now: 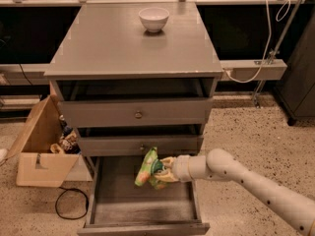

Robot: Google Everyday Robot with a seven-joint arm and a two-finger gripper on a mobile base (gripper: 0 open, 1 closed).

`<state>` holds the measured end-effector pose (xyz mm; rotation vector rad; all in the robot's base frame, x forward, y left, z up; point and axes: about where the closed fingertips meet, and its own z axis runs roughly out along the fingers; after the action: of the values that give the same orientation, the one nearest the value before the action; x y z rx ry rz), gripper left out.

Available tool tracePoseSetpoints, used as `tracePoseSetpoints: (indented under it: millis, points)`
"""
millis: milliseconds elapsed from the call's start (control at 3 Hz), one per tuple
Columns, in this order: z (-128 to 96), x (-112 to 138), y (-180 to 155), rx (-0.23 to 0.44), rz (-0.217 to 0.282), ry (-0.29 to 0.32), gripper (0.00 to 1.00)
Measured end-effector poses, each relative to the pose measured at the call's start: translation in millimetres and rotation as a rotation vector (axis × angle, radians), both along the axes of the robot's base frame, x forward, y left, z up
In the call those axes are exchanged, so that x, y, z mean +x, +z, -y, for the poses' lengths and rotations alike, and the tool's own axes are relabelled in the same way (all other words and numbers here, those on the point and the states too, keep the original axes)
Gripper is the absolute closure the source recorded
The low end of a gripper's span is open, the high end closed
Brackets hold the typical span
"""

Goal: Pick green rice chip bag from bottom drawer and place on counter

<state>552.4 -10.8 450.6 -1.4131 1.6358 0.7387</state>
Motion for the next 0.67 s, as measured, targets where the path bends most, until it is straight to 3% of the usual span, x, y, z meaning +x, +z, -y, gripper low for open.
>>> tracePoseSetpoints:
  millis: [333, 667]
  points:
    - [-26, 3, 89, -0.082, 0.072, -0.071, 1.00]
    - [-28, 2, 158, -0.135, 0.142, -0.134, 1.00]
